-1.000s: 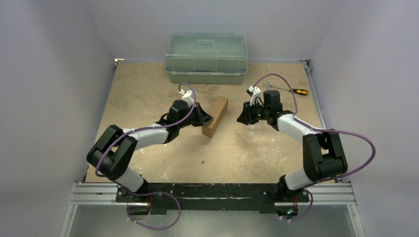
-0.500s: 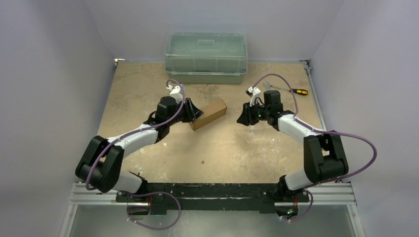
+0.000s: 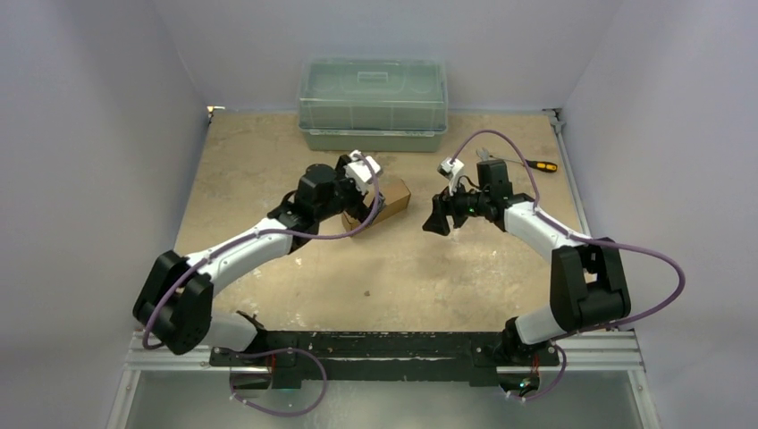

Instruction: Fold the paper box

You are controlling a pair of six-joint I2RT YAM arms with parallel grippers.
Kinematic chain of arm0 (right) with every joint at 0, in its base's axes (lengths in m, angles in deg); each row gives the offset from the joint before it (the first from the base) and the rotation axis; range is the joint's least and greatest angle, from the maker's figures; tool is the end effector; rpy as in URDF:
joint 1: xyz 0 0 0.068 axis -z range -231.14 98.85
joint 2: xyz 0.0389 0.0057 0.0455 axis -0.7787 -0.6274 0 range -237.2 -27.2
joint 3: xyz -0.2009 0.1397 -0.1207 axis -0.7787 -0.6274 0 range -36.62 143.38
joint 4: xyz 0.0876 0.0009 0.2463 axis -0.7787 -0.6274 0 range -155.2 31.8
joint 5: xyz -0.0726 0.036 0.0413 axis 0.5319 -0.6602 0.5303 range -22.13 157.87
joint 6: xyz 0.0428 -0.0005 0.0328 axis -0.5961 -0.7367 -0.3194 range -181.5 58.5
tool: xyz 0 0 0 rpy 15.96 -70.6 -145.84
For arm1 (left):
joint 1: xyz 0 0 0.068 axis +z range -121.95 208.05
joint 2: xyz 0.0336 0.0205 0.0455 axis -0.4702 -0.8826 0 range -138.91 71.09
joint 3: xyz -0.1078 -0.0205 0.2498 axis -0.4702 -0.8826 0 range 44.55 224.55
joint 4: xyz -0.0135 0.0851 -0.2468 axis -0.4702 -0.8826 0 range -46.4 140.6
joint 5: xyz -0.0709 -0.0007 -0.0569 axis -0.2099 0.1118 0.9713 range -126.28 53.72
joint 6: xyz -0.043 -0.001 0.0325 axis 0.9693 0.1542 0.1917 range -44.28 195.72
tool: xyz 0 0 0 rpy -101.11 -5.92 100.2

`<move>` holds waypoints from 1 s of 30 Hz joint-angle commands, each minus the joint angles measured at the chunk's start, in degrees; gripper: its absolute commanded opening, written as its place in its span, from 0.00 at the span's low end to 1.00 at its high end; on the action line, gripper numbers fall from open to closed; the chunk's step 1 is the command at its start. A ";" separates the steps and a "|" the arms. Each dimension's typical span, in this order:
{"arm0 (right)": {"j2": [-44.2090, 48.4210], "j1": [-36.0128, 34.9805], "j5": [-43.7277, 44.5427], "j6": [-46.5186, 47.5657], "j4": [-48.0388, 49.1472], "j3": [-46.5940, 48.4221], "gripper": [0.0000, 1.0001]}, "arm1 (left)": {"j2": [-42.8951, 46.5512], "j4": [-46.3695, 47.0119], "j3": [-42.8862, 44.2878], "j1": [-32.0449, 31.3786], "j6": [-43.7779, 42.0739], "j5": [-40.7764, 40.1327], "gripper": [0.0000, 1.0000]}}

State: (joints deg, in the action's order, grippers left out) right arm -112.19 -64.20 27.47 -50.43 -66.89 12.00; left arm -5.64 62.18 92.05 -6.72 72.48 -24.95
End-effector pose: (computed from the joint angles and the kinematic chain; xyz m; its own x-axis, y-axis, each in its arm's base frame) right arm 0.2881 0.0905 0.2080 -0.5580 -0.2796 -0.7814 -0.7390 0.5958 0.3145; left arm 0.2476 -0.1805 0.2702 -0.2084 0.2122 -0.9548 0.7259 0.6877 -0.0056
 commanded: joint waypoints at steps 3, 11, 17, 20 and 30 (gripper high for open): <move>3.60 1.57 -9.65 15.93 -9.51 3.59 0.79 | -7.78 -4.13 7.14 -0.64 -23.03 -0.07 0.91; 3.48 2.28 -12.42 18.99 -11.90 4.02 0.81 | -16.06 -10.21 12.92 -1.01 -26.46 2.09 0.90; 3.16 2.30 -12.67 19.19 -12.18 4.13 0.81 | -19.09 -10.08 13.63 -1.20 -25.35 0.58 0.82; 3.24 2.25 -12.76 19.25 -12.32 4.20 0.81 | -21.09 -11.47 15.48 -1.22 -23.67 -0.94 0.65; 3.75 2.67 -13.38 19.60 -13.01 4.38 0.81 | -22.21 -15.40 18.87 2.91 -4.35 5.45 0.27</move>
State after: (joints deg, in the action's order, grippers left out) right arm -109.37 -61.95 15.82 -31.90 -79.26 13.97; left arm -28.19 47.62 108.97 -7.26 55.89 -25.83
